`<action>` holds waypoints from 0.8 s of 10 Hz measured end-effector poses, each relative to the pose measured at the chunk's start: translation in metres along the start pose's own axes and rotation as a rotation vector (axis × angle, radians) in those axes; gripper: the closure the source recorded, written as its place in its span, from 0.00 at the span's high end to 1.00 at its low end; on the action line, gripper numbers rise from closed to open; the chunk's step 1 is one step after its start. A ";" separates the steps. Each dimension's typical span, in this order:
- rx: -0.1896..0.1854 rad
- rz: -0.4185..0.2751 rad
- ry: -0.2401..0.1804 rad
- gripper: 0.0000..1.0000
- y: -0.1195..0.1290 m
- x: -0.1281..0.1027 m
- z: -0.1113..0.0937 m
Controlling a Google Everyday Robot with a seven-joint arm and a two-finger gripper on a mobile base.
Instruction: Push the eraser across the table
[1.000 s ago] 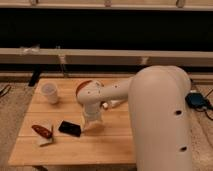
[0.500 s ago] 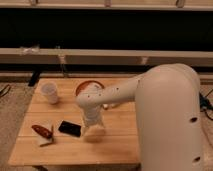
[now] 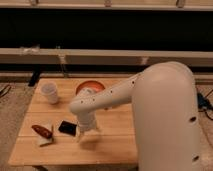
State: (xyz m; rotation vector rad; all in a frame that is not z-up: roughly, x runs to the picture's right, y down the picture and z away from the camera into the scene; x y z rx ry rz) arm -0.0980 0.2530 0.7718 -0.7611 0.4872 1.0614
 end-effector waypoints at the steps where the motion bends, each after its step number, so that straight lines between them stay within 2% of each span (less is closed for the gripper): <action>1: 0.005 -0.007 0.003 0.79 0.001 0.000 0.001; 2: 0.015 -0.017 0.004 0.79 0.002 -0.002 0.004; 4: 0.038 -0.052 0.007 0.79 0.016 -0.023 0.013; 8: 0.055 -0.085 0.004 0.79 0.029 -0.047 0.019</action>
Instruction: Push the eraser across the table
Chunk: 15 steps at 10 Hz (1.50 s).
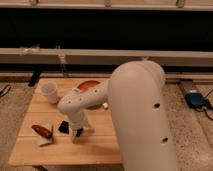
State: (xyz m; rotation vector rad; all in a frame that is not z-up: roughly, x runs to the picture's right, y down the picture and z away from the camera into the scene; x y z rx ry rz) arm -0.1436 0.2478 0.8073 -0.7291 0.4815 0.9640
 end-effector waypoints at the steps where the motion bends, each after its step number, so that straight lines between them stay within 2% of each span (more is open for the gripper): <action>1: 0.004 -0.003 -0.004 0.79 0.001 -0.005 0.000; 7: 0.013 0.034 -0.026 0.79 -0.017 -0.027 -0.002; 15: -0.014 0.072 -0.062 0.79 -0.030 -0.053 -0.007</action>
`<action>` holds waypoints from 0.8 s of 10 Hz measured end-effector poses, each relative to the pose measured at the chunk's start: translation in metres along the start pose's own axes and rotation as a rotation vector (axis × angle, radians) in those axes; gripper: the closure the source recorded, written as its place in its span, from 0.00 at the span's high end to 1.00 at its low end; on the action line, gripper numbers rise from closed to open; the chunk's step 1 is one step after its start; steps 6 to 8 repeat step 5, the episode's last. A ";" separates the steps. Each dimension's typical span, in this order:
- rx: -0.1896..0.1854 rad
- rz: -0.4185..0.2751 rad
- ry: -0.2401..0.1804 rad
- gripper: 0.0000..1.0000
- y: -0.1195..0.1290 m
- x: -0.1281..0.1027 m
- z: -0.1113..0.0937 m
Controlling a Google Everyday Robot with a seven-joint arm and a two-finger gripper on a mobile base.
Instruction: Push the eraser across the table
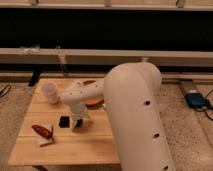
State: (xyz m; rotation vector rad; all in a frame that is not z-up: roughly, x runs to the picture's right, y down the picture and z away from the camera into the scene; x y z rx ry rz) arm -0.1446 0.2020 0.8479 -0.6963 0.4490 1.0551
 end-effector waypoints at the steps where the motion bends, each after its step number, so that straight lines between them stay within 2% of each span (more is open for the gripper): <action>1: -0.002 -0.001 -0.005 0.79 0.001 -0.003 -0.001; 5: -0.016 -0.016 -0.023 0.79 0.011 -0.018 -0.004; 8: -0.016 -0.016 -0.023 0.79 0.011 -0.018 -0.004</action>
